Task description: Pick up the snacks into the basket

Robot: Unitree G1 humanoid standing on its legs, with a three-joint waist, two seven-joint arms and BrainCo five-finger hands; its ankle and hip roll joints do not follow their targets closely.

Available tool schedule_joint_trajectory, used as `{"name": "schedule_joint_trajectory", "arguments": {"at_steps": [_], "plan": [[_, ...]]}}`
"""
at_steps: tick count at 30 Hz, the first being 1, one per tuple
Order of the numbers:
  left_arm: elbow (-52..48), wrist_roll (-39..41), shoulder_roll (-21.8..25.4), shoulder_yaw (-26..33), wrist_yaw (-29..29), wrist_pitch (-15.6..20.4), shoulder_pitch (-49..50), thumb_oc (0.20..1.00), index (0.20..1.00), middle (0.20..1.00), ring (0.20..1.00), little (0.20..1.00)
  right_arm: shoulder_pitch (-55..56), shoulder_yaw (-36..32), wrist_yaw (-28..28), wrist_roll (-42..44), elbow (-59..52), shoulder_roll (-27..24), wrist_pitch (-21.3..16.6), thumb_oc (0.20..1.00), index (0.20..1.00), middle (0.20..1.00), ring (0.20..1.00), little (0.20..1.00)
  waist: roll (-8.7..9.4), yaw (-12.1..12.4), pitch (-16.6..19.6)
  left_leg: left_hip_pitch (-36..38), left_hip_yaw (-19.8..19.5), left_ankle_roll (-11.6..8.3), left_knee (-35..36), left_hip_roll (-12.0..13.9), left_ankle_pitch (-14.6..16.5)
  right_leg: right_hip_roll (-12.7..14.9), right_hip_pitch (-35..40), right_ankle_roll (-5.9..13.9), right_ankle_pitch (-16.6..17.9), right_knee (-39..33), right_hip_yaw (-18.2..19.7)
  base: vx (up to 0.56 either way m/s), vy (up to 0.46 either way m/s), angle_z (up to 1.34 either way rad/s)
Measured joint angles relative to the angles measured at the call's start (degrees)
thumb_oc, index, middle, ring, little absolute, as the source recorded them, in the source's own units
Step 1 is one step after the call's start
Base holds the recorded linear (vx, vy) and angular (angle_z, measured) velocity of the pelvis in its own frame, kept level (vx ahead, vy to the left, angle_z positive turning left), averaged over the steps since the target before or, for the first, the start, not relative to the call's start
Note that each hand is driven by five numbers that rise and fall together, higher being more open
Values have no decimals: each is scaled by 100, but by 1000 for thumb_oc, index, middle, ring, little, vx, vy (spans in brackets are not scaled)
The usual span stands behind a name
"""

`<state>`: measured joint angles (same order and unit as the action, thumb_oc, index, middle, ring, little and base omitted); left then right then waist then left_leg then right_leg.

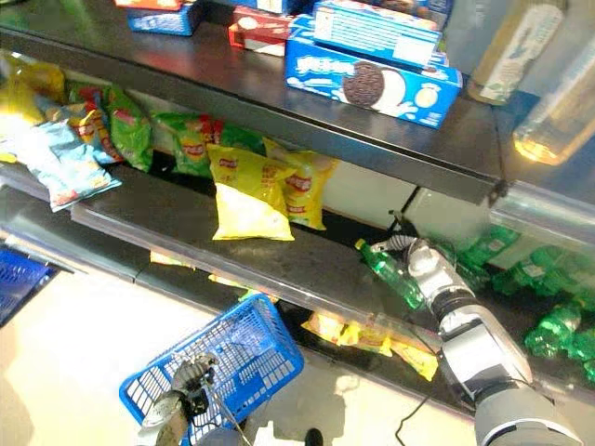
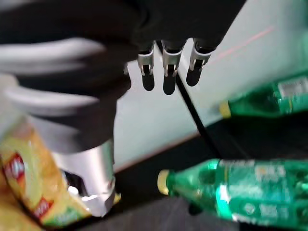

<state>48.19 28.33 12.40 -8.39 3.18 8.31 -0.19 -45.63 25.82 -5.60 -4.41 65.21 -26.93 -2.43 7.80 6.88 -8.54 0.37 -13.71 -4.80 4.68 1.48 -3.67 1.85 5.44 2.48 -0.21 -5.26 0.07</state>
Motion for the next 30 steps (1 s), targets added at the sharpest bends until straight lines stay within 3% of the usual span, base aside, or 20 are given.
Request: {"name": "schedule_joint_trajectory", "arguments": {"at_steps": [4,13,26,30], "plan": [[-109,5,119,-1,40,4,-75,200,200,200,200,200,-70,5,14,-2,266,280,38,1000,1000,1000,1000,1000,165,81,-106,-160,-75,13,-9,-50,-47,29,-116,24,11,7,-86,-49,37,12],[-113,74,257,217,141,27,-216,200,200,200,200,200,-145,47,215,3,518,409,54,1000,1000,1000,1000,1000,393,126,-359,-260,-118,50,-9,-127,-83,104,-189,65,19,14,-147,-5,39,3],[-72,169,287,289,162,-1,-229,200,200,200,200,200,33,-174,257,-353,1156,453,190,1000,1000,1000,1000,1000,424,154,-367,-120,-34,79,24,-133,-99,124,-155,75,22,114,-150,20,31,-3],[-70,169,309,290,177,-5,-205,200,200,200,200,200,108,-281,249,-401,1183,450,262,1000,1000,1000,1000,1000,444,36,-352,-92,2,90,27,-136,-108,131,-170,104,37,164,-114,9,18,-3]]}}
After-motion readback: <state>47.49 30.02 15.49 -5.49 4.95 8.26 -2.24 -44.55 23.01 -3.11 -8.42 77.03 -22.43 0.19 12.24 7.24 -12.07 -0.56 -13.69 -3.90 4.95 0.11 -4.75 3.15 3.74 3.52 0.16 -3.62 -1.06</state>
